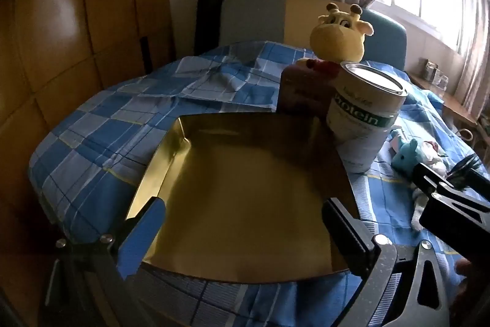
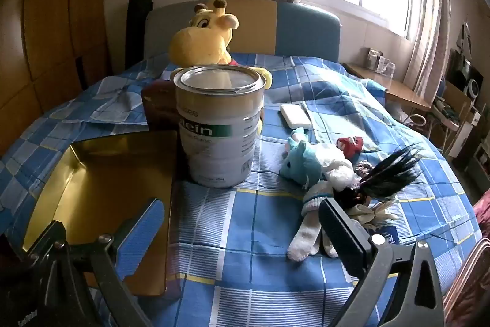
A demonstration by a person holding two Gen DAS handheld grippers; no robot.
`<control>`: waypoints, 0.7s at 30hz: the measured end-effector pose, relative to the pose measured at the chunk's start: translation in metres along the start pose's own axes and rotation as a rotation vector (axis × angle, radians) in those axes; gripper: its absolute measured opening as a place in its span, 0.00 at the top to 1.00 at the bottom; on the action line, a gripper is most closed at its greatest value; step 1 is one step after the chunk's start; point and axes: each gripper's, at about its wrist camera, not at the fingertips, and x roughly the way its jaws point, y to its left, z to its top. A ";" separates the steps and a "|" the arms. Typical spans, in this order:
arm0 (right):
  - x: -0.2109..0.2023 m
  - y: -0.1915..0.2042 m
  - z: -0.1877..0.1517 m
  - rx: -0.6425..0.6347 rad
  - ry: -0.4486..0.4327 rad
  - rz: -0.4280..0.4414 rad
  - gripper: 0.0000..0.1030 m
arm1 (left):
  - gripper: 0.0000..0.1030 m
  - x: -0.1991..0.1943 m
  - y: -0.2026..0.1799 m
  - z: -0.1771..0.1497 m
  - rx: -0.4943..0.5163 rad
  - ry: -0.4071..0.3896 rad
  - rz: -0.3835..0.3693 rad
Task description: Organize soft objects
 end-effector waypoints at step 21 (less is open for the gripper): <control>-0.001 -0.011 -0.001 0.033 -0.009 -0.009 0.00 | 0.00 0.002 -0.003 0.003 -0.003 0.023 0.003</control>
